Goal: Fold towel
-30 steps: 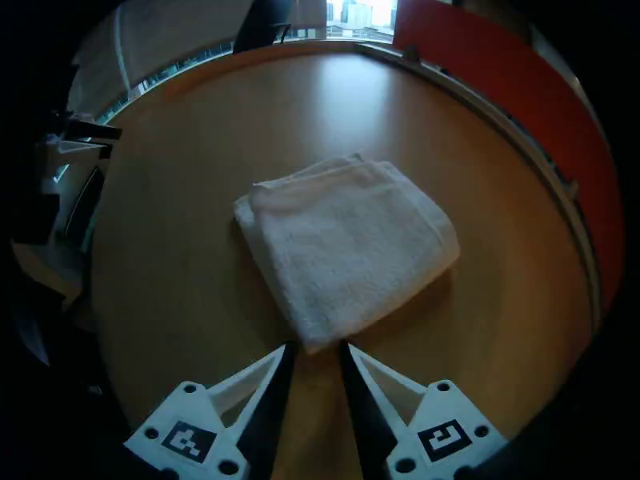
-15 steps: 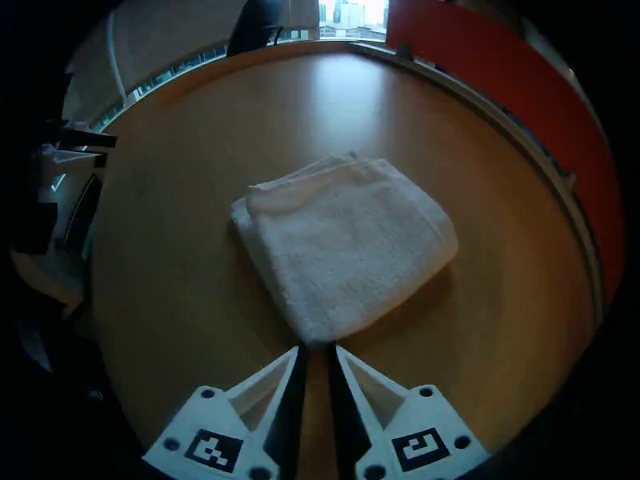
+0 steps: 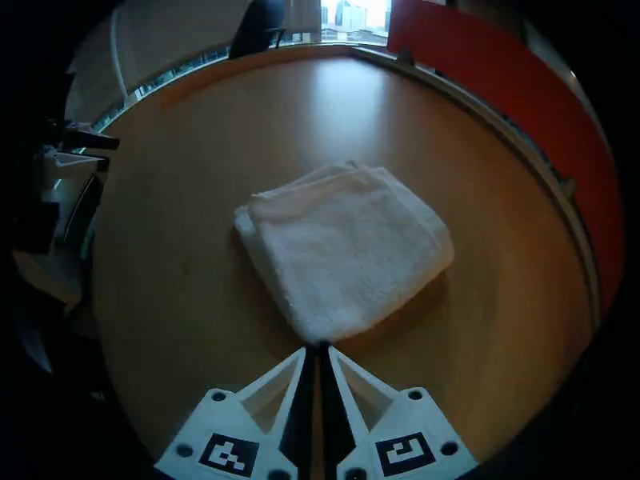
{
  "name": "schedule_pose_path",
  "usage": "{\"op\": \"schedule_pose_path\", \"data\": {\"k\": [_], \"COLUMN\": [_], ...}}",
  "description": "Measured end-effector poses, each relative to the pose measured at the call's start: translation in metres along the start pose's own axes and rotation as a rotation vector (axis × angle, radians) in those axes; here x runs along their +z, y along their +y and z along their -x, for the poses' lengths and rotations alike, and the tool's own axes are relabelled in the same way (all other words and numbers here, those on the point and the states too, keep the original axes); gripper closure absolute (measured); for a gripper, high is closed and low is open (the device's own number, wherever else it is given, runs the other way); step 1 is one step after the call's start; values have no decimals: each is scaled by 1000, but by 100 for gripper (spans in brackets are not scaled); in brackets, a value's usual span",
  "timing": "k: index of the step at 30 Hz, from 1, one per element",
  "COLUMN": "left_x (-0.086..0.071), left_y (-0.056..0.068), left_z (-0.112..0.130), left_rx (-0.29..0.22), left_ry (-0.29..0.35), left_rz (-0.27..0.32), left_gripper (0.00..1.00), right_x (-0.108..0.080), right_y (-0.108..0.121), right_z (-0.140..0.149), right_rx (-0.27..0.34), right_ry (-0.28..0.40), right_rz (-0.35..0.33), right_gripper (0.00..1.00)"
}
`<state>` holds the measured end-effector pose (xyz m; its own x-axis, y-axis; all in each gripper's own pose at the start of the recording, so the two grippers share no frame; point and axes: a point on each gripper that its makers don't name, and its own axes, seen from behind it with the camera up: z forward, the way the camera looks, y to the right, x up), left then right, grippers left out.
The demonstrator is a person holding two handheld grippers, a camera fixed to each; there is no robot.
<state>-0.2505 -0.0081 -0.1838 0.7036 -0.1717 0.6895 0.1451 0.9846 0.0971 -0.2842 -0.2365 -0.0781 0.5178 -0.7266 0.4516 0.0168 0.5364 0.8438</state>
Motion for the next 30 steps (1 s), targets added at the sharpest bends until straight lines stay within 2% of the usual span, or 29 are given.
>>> {"op": "schedule_pose_path", "data": {"k": [9, 24, 30], "left_x": [3, 8, 7], "left_y": [1, 18, 24], "left_z": [-6, -35, -39], "left_rx": [2, 34, 47], "left_ry": [16, 59, 65], "left_rz": [18, 67, 80], "left_gripper": [3, 3, 3], "right_x": [-25, -78, -107], "right_y": [4, 25, 41], "right_z": [-30, -124, -162], "right_rx": [-29, -152, -179], "right_ry": [42, 163, 217], "right_rz": [2, 21, 50], "right_gripper": [96, 96, 96]}}
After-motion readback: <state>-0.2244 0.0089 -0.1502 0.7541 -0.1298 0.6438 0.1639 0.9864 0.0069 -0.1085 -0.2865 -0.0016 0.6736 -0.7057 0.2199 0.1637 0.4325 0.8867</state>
